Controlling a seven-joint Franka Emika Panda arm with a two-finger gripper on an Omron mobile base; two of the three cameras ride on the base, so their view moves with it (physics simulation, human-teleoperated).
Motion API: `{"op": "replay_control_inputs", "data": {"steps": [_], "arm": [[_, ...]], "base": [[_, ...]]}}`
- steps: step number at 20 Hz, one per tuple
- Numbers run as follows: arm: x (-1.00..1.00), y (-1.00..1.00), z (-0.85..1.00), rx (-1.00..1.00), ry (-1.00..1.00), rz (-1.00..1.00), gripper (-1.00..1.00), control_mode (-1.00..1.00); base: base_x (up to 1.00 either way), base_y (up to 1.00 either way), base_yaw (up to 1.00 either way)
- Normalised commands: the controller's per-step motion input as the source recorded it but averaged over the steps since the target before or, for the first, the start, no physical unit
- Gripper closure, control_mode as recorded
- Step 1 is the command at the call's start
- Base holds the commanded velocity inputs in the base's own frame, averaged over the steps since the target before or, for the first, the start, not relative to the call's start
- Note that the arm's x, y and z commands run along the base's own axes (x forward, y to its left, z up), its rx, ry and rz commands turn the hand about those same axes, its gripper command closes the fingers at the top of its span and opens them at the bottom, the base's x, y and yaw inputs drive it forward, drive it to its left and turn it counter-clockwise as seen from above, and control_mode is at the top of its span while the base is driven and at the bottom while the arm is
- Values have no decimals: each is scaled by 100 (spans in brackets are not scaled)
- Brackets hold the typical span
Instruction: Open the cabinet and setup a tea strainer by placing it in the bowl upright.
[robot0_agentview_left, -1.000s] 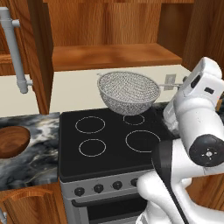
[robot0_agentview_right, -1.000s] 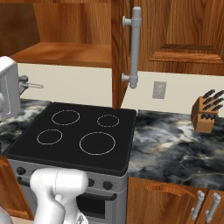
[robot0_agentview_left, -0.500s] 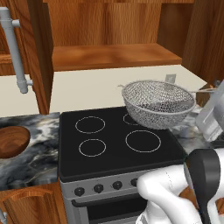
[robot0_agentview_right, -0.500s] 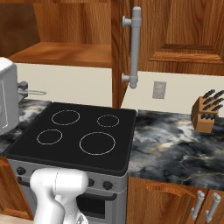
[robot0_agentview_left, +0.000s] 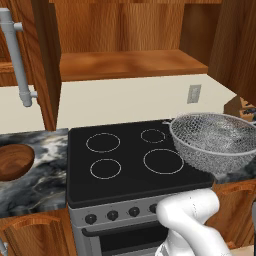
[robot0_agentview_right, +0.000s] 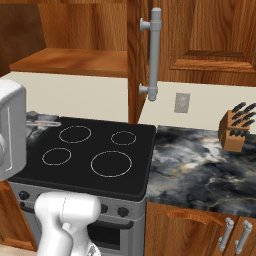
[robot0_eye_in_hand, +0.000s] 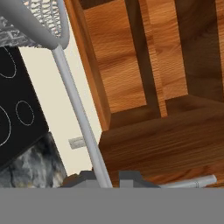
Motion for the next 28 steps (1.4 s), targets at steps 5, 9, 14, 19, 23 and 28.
{"op": "replay_control_inputs", "data": {"steps": [5,9,14,19,23,28], "arm": [[9,-19,-29,0,2,0,100,-100],[12,-23,-27,0,4,0,100,-100],[0,-1,-16,0,0,0,100,-100],[0,0,0,0,0,0,100,-100],[0,0,0,0,0,0,100,-100],[0,0,0,0,0,0,100,-100]], "base": [[0,0,0],[0,0,0],[0,0,0],[0,0,0],[0,0,0],[0,0,0]]}}
